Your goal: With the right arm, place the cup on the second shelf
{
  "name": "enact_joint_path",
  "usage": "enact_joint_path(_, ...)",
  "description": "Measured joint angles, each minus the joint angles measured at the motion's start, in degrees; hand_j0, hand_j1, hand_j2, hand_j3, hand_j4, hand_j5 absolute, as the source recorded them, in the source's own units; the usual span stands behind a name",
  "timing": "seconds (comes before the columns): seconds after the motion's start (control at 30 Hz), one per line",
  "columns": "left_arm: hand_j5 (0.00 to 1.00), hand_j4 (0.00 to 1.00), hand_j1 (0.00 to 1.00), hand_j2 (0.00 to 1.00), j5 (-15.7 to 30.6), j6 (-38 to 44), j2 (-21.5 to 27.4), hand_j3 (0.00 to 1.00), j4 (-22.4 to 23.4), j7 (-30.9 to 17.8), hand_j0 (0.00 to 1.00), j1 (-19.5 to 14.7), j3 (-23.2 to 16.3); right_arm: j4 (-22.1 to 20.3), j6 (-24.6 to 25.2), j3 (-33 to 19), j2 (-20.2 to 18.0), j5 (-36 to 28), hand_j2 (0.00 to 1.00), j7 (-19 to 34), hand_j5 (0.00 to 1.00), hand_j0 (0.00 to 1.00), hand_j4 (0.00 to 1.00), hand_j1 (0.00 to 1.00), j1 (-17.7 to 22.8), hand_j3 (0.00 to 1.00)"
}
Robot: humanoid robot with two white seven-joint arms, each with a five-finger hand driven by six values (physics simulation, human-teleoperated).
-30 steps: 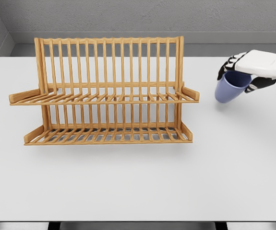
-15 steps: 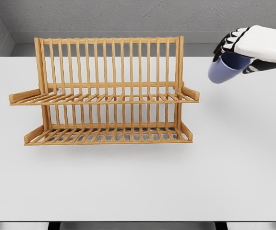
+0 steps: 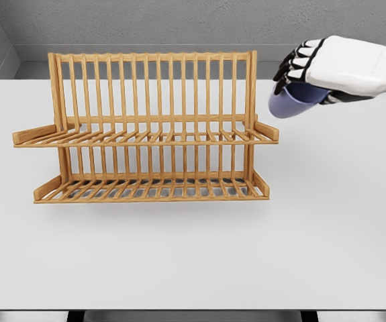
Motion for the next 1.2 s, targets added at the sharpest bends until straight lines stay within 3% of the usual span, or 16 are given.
enact_joint_path(0.33, 1.0, 1.0, 1.0, 1.0, 0.0, 0.0, 0.0, 1.0, 0.0, 0.0, 1.0, 0.1, 0.0, -0.2, -2.4, 3.4, 3.6, 0.0, 0.64, 0.0, 0.64, 0.64, 0.64, 0.64, -3.3, 0.64)
enact_joint_path(0.63, 1.0, 1.0, 1.0, 1.0, 0.0, 0.0, 0.0, 1.0, 0.0, 0.0, 1.0, 0.0, 0.0, -0.2, -2.4, 7.0, 4.8, 0.0, 0.65, -0.1, 0.65, 0.65, 0.65, 0.65, -3.3, 0.65)
enact_joint_path(0.7, 1.0, 1.0, 1.0, 1.0, 0.0, 0.0, 0.0, 1.0, 0.0, 0.0, 1.0, 0.0, 0.0, -0.2, -2.4, 7.6, 4.9, 0.0, 0.73, -0.1, 0.73, 0.73, 0.73, 0.73, -3.3, 0.73)
enact_joint_path(0.73, 1.0, 1.0, 1.0, 1.0, 0.0, 0.0, 0.0, 1.0, 0.0, 0.0, 1.0, 0.1, 0.0, -0.2, -2.4, 7.8, 4.9, 0.0, 1.0, -0.1, 1.0, 1.0, 1.0, 1.0, -3.3, 1.0)
enact_joint_path(0.97, 1.0, 1.0, 1.0, 1.0, 0.0, 0.0, 0.0, 1.0, 0.0, 0.0, 1.0, 0.1, 0.0, -0.2, -2.5, 6.6, 4.6, -0.1, 1.0, 0.0, 1.0, 1.0, 1.0, 1.0, -5.1, 1.0)
enact_joint_path(1.03, 1.0, 1.0, 1.0, 1.0, 0.0, 0.0, 0.0, 1.0, 0.0, 0.0, 1.0, 0.1, 0.0, 0.0, -2.4, 0.6, 4.0, -0.5, 1.0, -0.1, 1.0, 1.0, 1.0, 1.0, -1.6, 1.0)
enact_joint_path(1.13, 1.0, 1.0, 1.0, 1.0, 0.0, 0.0, 0.0, 1.0, 0.0, 0.0, 1.0, 0.0, 0.0, 1.4, -2.4, -14.7, 0.8, -0.7, 1.0, 0.0, 1.0, 1.0, 1.0, 1.0, 14.0, 1.0)
enact_joint_path(1.2, 1.0, 1.0, 1.0, 1.0, 0.0, 0.0, 0.0, 1.0, 0.0, 0.0, 1.0, 0.1, 0.0, 4.7, -2.6, -22.4, -1.7, -0.2, 1.0, 0.0, 1.0, 1.0, 1.0, 1.0, 25.6, 1.0)
